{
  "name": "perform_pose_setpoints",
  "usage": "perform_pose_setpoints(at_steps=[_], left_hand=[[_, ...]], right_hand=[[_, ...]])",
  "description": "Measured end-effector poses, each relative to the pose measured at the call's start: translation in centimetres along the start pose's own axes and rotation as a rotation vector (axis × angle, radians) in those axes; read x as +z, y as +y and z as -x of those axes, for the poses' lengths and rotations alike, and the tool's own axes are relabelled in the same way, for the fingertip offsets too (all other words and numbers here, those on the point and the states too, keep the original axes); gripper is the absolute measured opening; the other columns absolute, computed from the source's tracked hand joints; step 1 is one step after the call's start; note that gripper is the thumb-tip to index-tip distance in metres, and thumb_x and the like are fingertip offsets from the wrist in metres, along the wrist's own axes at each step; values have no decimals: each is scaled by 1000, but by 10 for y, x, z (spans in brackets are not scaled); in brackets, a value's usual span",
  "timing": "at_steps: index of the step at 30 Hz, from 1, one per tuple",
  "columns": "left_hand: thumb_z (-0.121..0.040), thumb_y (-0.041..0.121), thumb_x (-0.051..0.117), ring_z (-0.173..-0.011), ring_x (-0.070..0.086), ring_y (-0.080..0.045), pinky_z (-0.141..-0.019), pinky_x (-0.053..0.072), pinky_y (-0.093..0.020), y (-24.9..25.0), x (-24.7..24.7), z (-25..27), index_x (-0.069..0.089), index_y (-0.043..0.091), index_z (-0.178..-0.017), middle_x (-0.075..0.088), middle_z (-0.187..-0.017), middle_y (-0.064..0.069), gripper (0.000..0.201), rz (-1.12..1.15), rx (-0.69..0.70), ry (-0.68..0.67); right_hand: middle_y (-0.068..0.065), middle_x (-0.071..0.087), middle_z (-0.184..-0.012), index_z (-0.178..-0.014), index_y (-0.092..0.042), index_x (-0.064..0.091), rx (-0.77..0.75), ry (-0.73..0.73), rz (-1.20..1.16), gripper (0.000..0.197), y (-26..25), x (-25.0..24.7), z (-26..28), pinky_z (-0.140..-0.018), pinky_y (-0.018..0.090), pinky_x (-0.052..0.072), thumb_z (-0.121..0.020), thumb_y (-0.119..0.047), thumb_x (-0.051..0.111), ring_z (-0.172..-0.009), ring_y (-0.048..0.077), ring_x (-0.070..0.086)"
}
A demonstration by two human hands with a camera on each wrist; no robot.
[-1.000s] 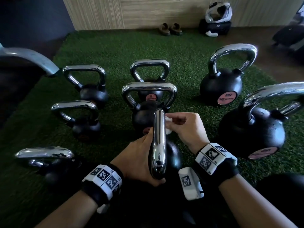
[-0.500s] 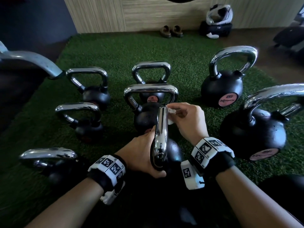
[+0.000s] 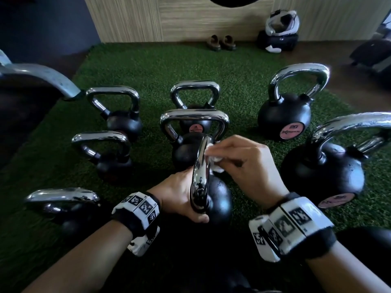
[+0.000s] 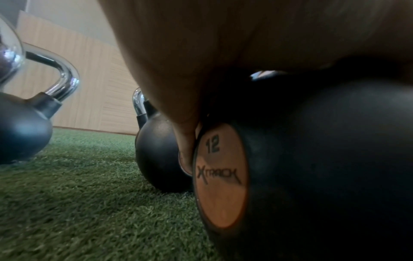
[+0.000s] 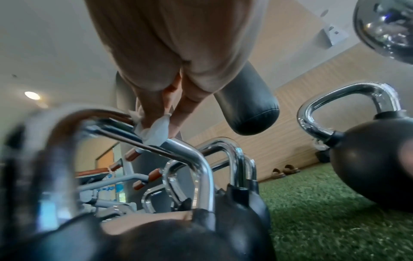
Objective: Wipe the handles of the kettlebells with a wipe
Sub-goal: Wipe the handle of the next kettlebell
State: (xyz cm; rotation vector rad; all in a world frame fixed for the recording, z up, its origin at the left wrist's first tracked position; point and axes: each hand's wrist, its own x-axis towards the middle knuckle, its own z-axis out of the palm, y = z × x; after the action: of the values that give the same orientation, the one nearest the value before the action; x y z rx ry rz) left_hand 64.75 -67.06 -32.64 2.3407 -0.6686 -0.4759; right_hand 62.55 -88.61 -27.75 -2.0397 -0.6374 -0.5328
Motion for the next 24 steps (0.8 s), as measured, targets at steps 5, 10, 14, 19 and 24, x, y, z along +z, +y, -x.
perform_pose_setpoints(at_steps=[5, 10, 14, 19, 24], left_hand=[[-42, 72, 83, -120, 64, -10, -105, 52, -38, -5, 3, -1, 54, 26, -136, 65, -128, 9, 109, -12, 13, -9], [-45, 69, 89, -126, 60, -10, -107, 50, -41, -11, 2, -6, 51, 36, -139, 62, -135, 12, 106, 15, 20, -15], [-52, 52, 95, -136, 54, -9, -114, 46, -42, -10, 2, -6, 48, 52, -137, 57, -145, 10, 98, 123, 69, 13], [-50, 61, 95, -133, 57, -14, -111, 48, -48, -18, 3, -10, 52, 32, -141, 62, -140, 8, 105, 155, 34, 23], [-54, 48, 98, -116, 66, -11, -101, 54, -47, -20, 2, -6, 59, 33, -120, 70, -116, 13, 79, 157, 3, 11]], right_hand=[[-7, 76, -103, -102, -15, 83, -32, -116, -71, 19, -18, -10, 1, -89, 20, 56, -84, -9, 81, -97, 2, 72], [-12, 75, -95, -98, -20, 84, 93, -145, -103, 22, -20, -12, -7, -77, 25, 59, -79, -8, 84, -86, 5, 72], [-6, 72, -85, -90, -19, 84, 172, -146, -225, 19, -31, -10, 3, -69, 31, 59, -74, -12, 90, -76, 12, 70], [-2, 76, -81, -82, -18, 83, 283, -101, -347, 21, -25, -5, 4, -78, 47, 62, -66, -11, 94, -77, 22, 74], [0, 79, -77, -77, -18, 81, 391, -199, -341, 20, -15, 7, 22, -76, 38, 63, -66, -8, 94, -75, 18, 76]])
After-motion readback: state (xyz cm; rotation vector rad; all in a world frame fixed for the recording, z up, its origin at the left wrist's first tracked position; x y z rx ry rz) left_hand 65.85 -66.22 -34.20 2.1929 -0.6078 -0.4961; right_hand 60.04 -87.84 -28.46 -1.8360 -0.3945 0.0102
